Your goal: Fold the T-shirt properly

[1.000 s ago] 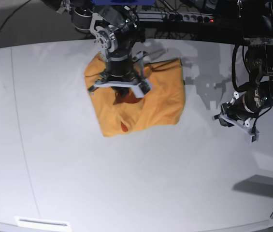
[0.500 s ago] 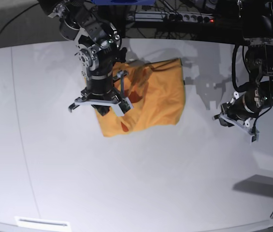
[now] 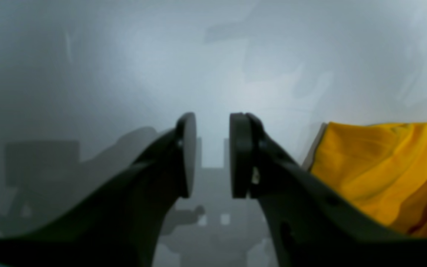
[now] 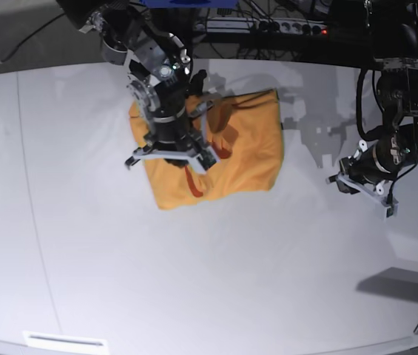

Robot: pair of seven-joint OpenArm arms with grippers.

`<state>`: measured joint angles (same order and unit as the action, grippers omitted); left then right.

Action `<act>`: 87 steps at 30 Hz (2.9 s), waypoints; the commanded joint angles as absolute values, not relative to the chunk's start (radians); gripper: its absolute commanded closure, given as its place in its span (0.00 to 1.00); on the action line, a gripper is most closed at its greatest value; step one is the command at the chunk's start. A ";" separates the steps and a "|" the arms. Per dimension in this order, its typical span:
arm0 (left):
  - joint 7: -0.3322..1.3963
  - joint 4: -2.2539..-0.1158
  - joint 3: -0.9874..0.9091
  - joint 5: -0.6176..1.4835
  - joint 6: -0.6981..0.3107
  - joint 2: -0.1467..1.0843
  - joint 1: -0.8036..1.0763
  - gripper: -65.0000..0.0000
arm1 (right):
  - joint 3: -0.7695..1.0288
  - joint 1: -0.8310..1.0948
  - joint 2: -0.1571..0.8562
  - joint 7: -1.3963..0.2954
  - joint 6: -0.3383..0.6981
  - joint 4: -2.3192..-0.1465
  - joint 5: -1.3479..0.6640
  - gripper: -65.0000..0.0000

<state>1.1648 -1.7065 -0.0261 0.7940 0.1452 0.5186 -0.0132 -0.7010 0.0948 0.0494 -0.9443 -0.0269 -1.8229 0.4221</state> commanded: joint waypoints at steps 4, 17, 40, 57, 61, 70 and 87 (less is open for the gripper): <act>1.150 -1.727 -0.036 0.799 0.140 0.556 -0.019 0.77 | -0.751 0.076 0.035 -0.921 -0.033 -1.837 0.429 1.00; 1.150 -1.725 -0.036 0.799 0.140 0.559 -0.018 0.77 | -0.832 0.028 -0.035 -0.923 -0.031 -1.819 0.429 1.00; 1.150 -1.722 -0.036 0.799 0.140 0.561 -0.027 0.77 | -0.840 0.051 0.015 -1.107 -0.039 -1.919 0.435 1.00; 1.150 -1.727 -0.036 0.799 0.140 0.559 -0.018 0.77 | -0.796 0.007 0.012 -0.957 -0.033 -1.779 0.429 1.00; 1.150 -1.725 -0.036 0.799 0.140 0.559 -0.018 0.77 | -0.796 -0.028 -0.016 -0.957 -0.031 -1.762 0.429 1.00; 1.150 -1.722 -0.036 0.799 0.140 0.561 -0.018 0.77 | -0.797 -0.065 -0.070 -0.920 -0.030 -1.639 0.429 1.00; 1.150 -1.721 -0.036 0.799 0.140 0.561 -0.021 0.77 | -0.871 -0.068 -0.096 -0.901 -0.036 -1.494 0.432 1.00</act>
<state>1.1664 -1.7077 -0.0265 0.7940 0.1452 0.5404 -0.0078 -0.8707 -0.0578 -0.0856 -0.9051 -0.0273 -1.4754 0.4248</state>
